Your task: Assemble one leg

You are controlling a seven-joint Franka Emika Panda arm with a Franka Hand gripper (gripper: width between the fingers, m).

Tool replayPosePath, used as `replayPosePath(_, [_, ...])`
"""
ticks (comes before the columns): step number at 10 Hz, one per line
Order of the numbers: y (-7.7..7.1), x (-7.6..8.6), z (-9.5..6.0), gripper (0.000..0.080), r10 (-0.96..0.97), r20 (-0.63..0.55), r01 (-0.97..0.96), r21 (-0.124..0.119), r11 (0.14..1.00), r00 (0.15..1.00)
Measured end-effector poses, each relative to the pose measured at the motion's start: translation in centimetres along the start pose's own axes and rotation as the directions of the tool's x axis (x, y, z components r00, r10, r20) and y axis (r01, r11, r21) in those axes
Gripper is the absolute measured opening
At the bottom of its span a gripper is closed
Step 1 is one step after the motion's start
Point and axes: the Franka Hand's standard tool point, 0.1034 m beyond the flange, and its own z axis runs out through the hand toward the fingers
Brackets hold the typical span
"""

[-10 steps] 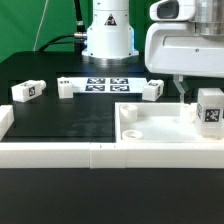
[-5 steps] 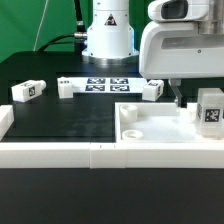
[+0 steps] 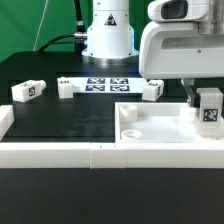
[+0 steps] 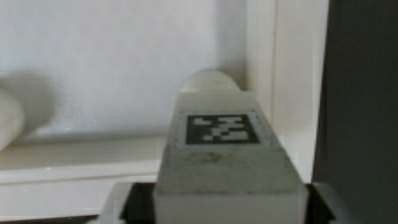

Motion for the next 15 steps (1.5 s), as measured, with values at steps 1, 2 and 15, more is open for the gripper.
replayPosePath(1, [0.00,0.00,0.00,0.0289,0.025,0.000,-0.025,0.000,1.000,1.000])
replayPosePath(2, [0.01,-0.01,0.02,0.0289,0.023,0.000,-0.023,0.000,1.000,1.000])
replayPosePath(15, [0.35,-0.51,0.26,0.0290,0.997,0.024,-0.997,0.006,0.077,0.077])
